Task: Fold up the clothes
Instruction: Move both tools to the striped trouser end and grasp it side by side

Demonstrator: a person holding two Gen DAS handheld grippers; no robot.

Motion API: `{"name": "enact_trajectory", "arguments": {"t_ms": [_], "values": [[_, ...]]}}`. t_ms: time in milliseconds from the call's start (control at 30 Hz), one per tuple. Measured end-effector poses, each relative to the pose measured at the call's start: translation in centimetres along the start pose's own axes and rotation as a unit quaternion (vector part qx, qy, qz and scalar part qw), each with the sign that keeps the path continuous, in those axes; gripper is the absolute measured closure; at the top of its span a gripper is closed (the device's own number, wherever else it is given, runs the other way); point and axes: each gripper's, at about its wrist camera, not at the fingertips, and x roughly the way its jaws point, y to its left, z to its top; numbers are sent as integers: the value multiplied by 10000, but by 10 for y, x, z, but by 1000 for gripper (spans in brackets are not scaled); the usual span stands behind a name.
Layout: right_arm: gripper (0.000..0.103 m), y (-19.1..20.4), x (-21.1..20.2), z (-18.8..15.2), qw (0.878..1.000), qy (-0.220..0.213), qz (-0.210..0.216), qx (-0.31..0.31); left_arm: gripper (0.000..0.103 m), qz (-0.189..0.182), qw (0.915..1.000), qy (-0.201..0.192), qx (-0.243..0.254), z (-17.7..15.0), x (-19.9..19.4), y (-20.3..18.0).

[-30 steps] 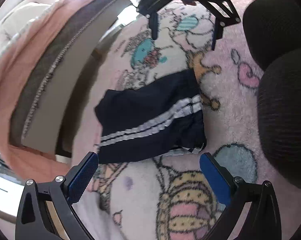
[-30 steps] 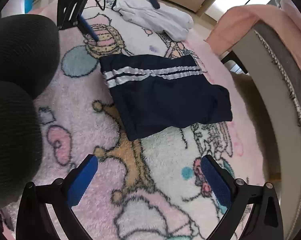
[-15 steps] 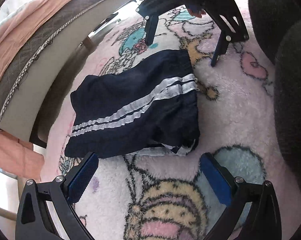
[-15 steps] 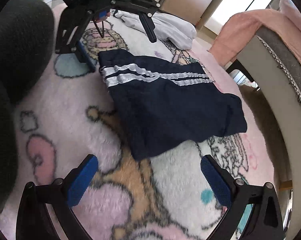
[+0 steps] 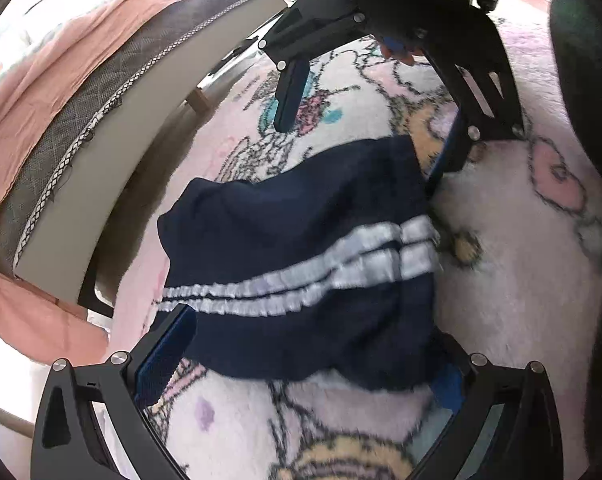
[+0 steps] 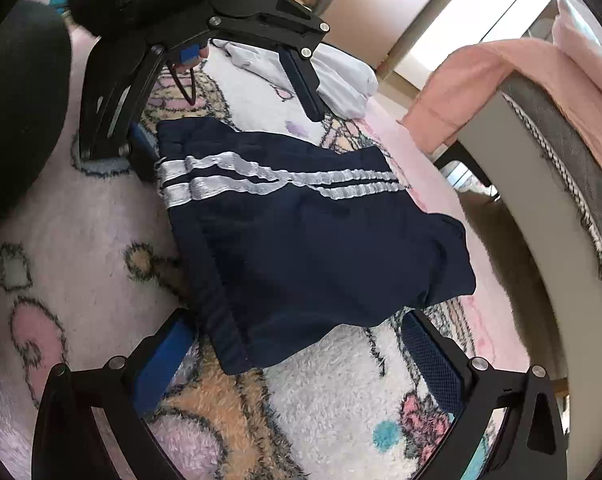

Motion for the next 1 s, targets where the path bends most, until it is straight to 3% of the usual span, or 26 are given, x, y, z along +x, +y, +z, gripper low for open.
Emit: {"name": "enact_trajectory", "arguments": {"t_ms": [267,433,500,900,1000], "values": [[0,4,9,10,9986,-23,-440,-303,0,13,9992,99,-374,5,8,6],[0,16,5,10,9950,-103,-838,-541,0,541,9984,-158,16,2,2,-11],[0,18,4,10,9941,-116,-948,-518,0,591,9982,-126,-44,2,2,-10],[1,26,2,12,9900,-148,-1164,-784,0,665,9975,-104,-210,2,4,-8],[5,28,1,12,9894,-122,-1139,-890,0,660,9975,-117,-244,0,3,-9]]}}
